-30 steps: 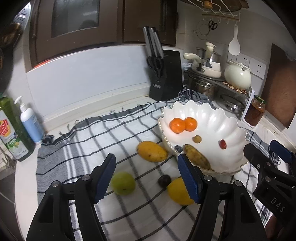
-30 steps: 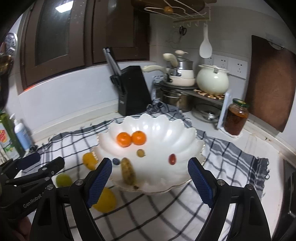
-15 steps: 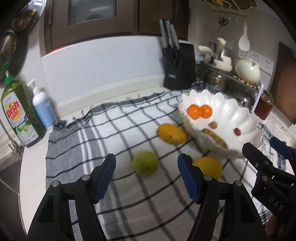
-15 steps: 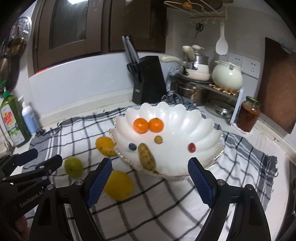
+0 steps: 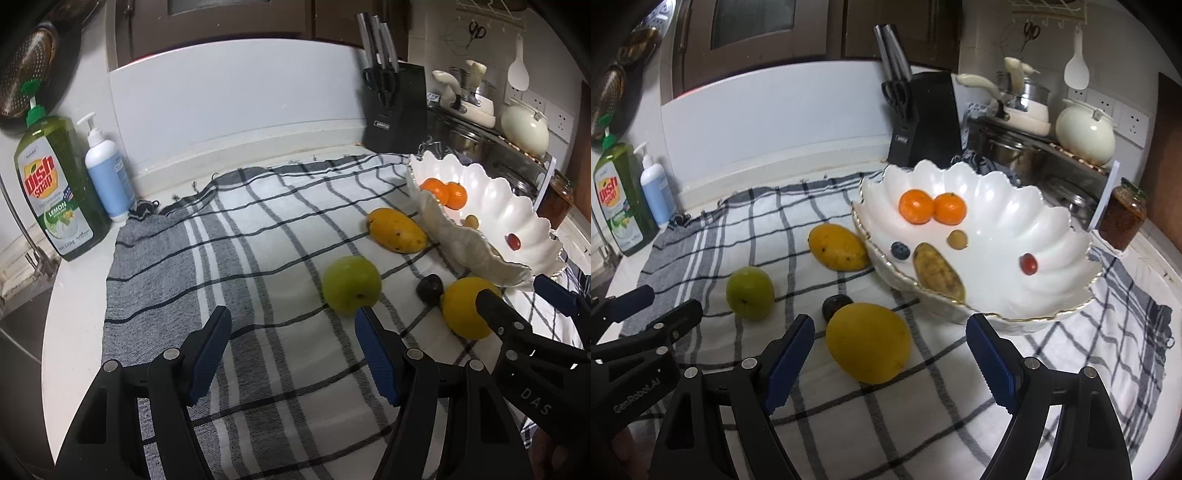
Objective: Organize fruits
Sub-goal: 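Withdraw both tools from the bowl toward the remaining fruits, then grasp the large yellow citrus with the right tool while the left tool grasps the green apple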
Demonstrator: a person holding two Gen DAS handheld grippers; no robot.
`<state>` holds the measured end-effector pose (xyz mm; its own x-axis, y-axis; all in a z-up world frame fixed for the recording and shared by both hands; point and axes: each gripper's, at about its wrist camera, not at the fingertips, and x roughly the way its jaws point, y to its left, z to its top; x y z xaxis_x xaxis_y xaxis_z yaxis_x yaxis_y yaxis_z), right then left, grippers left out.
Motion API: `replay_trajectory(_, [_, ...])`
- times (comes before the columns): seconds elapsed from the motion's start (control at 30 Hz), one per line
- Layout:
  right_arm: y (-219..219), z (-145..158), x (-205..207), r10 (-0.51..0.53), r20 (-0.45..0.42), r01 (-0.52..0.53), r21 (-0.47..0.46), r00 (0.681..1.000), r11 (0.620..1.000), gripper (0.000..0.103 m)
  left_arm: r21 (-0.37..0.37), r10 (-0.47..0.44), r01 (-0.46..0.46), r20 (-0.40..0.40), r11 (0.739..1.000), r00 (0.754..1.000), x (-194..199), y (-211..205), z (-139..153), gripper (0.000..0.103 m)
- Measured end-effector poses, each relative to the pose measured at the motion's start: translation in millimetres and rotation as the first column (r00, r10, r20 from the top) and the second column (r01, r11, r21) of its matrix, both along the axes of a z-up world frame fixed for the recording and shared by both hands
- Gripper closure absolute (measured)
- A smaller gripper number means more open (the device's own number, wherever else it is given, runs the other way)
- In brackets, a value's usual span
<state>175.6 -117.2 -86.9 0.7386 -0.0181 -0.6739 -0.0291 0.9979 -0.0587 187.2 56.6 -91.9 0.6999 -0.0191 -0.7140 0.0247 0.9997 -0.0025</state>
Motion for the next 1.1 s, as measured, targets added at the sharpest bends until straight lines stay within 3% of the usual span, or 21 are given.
replay_trajectory(0.5, [8, -27, 22, 0.005, -0.089, -0.002, 0.027, 0.996, 1.0, 0.019, -0.013, -0.001, 0.001, -0.029, 1.0, 1.0, 14, 6, -13, 0.034])
replay_trajectory(0.7, [11, -37, 29, 0.014, -0.138, -0.008, 0.043, 0.99, 0.999, 0.04, -0.011, -0.001, 0.001, -0.033, 1.0, 0.999, 17, 8, -14, 0.034])
replay_trajectory(1.1, [12, -30, 20, 0.025, -0.109, -0.018, 0.064, 0.994, 0.998, 0.042, -0.037, -0.055, 0.053, -0.043, 0.998, 0.998, 28, 3, -15, 0.035])
